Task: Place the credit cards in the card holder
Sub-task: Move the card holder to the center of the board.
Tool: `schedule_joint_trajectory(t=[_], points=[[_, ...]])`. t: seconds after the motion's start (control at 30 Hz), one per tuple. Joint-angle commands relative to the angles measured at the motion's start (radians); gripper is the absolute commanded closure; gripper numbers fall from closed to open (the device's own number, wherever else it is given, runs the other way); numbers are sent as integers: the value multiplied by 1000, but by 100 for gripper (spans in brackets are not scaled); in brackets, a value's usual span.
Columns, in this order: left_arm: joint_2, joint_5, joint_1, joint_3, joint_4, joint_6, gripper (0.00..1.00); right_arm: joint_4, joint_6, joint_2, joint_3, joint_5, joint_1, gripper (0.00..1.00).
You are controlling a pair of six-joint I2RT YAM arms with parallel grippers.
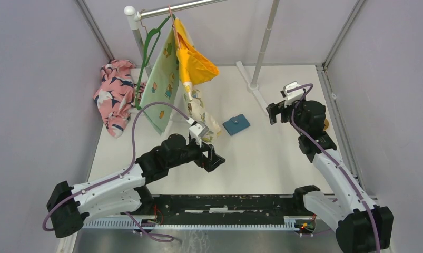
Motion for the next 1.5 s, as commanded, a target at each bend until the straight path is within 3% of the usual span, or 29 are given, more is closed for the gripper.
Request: schedule_joint_trajectory(t=[0.0, 0.13, 0.3, 0.5, 0.6, 0.83, 1.0, 1.13, 1.33, 1.47], points=[[-86, -2, 2, 9, 92, -7, 0, 38, -32, 5, 32, -113, -5, 2], [-111, -14, 1, -10, 98, -53, 0, 1, -250, 64, 23, -400, -5, 2], [-88, 4, 1, -34, 126, -56, 4, -24, -330, 271, 64, -632, -3, 2], [-68, -33, 2, -105, 159, -89, 11, -294, -350, 659, 395, -558, 15, 2], [-86, -62, 2, -144, 166, -103, 12, -360, -318, 801, 514, -496, 29, 7], [-100, -140, 1, -184, 168, -120, 15, -322, -193, 932, 576, -381, 53, 20], [-82, -140, 1, -185, 182, -134, 23, -329, -159, 996, 557, -453, 62, 26], [-76, -134, 1, -205, 219, -161, 30, -328, -152, 1004, 517, -514, 63, 40], [-46, -81, 2, -264, 333, -228, 38, -391, -213, 927, 386, -600, 64, 78], [-12, -55, 1, -328, 472, -293, 38, -452, -282, 835, 236, -653, 75, 85]])
